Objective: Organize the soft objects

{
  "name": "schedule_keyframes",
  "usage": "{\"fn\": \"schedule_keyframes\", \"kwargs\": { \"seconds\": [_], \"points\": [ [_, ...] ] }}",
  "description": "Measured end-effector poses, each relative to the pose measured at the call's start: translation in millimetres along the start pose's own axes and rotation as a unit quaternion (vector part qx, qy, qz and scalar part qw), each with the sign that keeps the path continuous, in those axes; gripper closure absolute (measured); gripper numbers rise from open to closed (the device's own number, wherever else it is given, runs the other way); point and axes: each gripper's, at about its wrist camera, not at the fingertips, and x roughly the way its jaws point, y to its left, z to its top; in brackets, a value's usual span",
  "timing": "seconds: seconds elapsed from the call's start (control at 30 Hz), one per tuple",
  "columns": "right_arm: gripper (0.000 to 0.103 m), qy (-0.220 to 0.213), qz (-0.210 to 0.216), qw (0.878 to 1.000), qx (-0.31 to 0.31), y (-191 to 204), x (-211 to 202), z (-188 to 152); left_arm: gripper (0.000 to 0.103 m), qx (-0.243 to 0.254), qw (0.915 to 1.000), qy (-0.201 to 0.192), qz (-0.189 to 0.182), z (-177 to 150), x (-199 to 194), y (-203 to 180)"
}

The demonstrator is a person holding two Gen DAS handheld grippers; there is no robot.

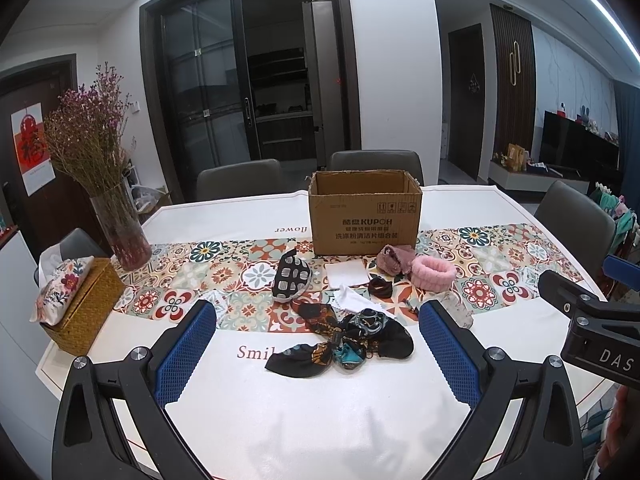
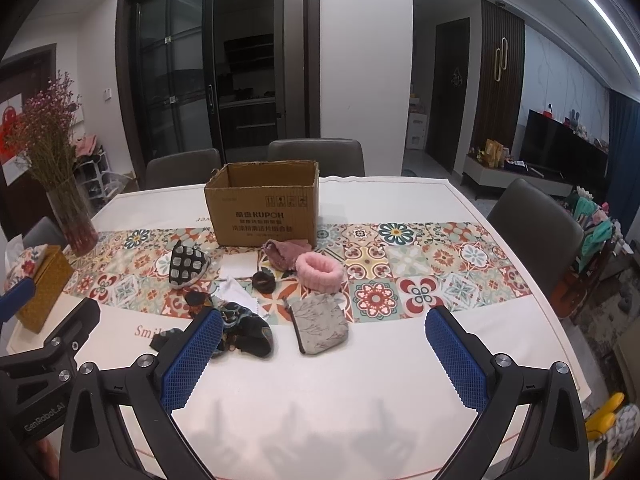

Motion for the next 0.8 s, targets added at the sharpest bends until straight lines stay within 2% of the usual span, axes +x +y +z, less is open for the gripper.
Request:
{"fn": "schedule_keyframes", "kwargs": {
  "seconds": [0.3,0.5,0.8],
  "points": [
    [0.001,0.009,0.004,1.000,0.001,0.5,13.2,-0.2,0.000,0.000,0.9999,0.011,-0.002,1.2,10.6,-0.8],
    [0.001,0.029,0.012,1.000,0.001,-1.0,31.7,-0.6,0.000,0.003,0.9992,0.038,-0.008,0.6,29.0,-4.0],
    [0.001,0.051,0.020,0.998,-0.016,-2.5,84.3,-0.1,0.000,0.008,0.9962,0.086,-0.009,-9.1,79.3,-16.7]
  ]
}}
